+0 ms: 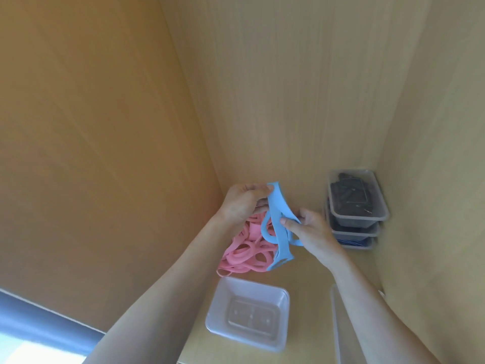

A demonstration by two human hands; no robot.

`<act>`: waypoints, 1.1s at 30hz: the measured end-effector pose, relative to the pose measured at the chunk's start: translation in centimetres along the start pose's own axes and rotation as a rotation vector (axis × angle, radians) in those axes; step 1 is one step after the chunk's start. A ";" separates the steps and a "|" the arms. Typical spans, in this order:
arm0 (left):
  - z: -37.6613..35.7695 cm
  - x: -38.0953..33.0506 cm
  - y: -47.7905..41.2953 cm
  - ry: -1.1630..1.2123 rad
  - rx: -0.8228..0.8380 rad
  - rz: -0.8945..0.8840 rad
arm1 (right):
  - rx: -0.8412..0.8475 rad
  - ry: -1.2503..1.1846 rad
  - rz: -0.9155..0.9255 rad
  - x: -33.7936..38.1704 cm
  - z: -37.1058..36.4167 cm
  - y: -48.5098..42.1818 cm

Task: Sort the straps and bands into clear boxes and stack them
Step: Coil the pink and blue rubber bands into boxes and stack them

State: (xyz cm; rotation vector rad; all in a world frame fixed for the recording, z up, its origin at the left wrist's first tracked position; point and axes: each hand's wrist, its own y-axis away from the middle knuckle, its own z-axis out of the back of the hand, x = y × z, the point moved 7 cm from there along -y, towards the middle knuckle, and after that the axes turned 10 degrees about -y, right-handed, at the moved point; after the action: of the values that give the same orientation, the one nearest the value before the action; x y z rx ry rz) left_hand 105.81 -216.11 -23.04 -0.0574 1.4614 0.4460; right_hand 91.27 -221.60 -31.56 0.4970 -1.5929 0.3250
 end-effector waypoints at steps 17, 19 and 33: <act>9.0 10.7 -0.4 -0.167 -0.381 0.168 | -0.511 0.073 -0.223 -7.7 4.4 -1.3; 9.3 11.8 -0.9 -0.247 -0.399 0.180 | -0.542 0.068 -0.255 -8.3 4.2 -1.7; 8.5 15.4 -2.4 -0.377 -0.409 0.325 | -0.412 0.058 -0.381 -9.3 4.1 -0.7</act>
State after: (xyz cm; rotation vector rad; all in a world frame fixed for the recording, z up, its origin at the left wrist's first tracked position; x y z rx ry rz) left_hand 115.27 -211.73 -37.37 -0.0573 0.9925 0.9644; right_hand 88.32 -223.09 -41.21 0.4527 -1.4232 -0.2714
